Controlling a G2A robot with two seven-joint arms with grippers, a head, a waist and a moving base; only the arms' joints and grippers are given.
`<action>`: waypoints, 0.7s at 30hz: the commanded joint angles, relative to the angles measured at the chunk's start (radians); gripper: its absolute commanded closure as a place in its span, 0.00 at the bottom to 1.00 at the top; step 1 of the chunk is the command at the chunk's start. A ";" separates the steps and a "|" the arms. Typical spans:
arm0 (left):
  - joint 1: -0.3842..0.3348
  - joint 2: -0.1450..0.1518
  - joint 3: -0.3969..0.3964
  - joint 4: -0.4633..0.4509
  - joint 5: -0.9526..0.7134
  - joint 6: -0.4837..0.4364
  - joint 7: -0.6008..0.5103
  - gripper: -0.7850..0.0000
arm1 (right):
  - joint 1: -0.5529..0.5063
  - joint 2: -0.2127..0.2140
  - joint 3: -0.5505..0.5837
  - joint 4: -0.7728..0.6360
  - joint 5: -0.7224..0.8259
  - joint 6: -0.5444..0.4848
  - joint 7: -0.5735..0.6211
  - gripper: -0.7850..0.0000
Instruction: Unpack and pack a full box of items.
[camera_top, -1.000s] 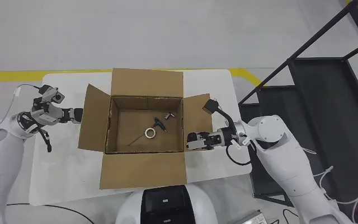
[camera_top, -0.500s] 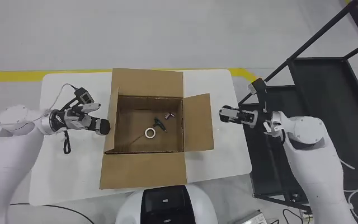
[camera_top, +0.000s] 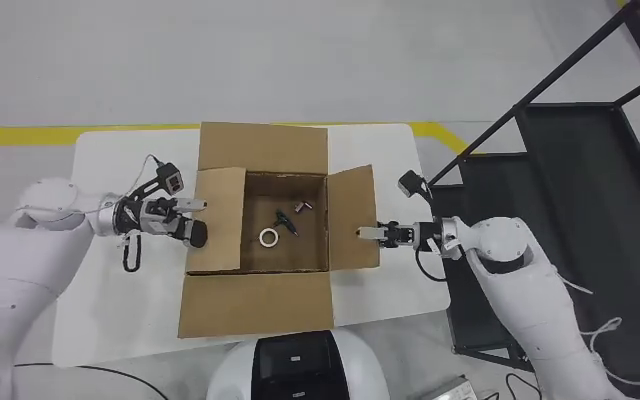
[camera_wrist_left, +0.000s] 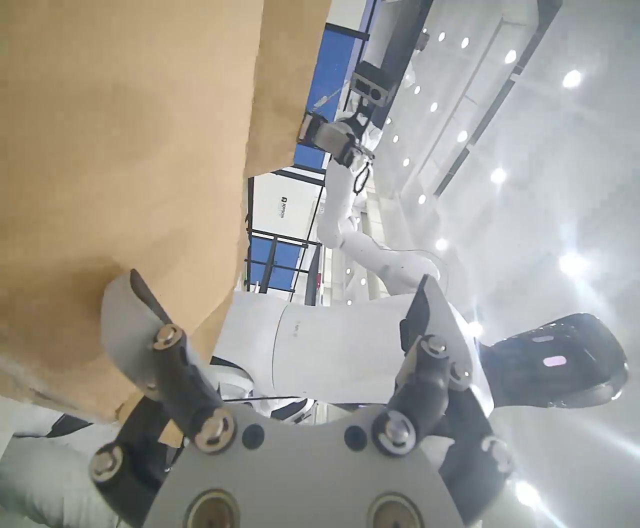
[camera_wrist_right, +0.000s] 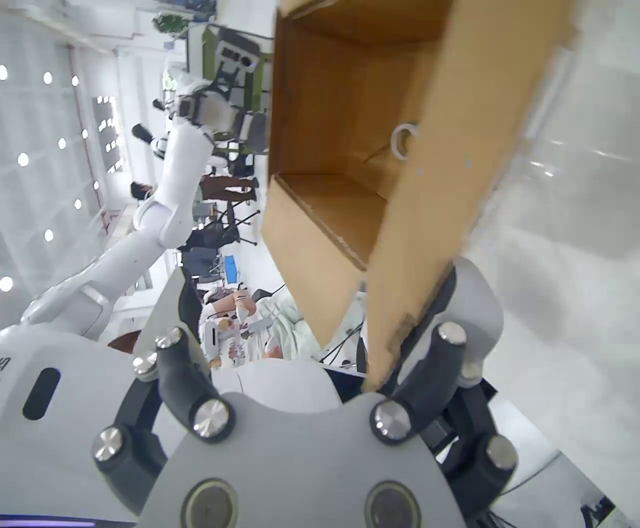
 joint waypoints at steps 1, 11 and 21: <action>-0.012 -0.002 0.019 0.010 -0.002 -0.011 0.000 0.00 | 0.033 -0.002 -0.038 -0.025 -0.078 0.010 -0.004 0.00; -0.018 -0.002 0.062 0.067 -0.085 -0.026 0.000 0.00 | 0.215 -0.049 -0.316 0.049 -0.155 0.045 -0.059 0.00; -0.030 0.008 0.084 0.088 -0.058 -0.042 0.000 0.00 | 0.333 -0.088 -0.459 0.153 -0.169 0.048 -0.091 0.00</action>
